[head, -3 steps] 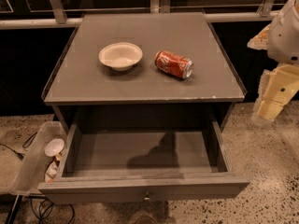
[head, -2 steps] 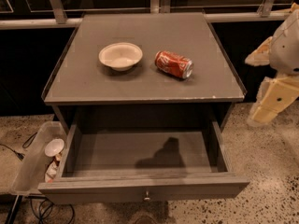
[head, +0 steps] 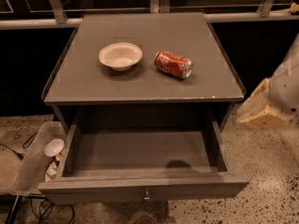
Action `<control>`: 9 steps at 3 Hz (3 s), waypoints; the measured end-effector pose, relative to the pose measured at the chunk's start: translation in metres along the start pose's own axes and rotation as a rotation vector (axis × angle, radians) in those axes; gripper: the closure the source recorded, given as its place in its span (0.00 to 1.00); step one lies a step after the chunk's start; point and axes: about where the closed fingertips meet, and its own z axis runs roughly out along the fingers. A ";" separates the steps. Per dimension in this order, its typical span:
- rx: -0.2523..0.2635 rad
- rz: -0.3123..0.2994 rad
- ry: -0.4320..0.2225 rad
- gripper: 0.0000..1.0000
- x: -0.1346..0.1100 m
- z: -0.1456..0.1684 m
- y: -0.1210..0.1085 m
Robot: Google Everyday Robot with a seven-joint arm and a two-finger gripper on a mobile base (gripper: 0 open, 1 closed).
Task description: Close top drawer
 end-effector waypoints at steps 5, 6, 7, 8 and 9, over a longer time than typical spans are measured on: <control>-0.133 0.128 -0.132 1.00 0.020 0.115 0.076; -0.156 0.159 -0.149 1.00 0.029 0.147 0.103; -0.164 0.174 -0.156 1.00 0.037 0.177 0.132; -0.155 0.178 -0.169 1.00 0.043 0.205 0.147; -0.141 0.167 -0.175 1.00 0.042 0.228 0.150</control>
Offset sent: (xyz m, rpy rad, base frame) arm 0.0022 -0.0036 -0.0189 0.0259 -0.0171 -0.0421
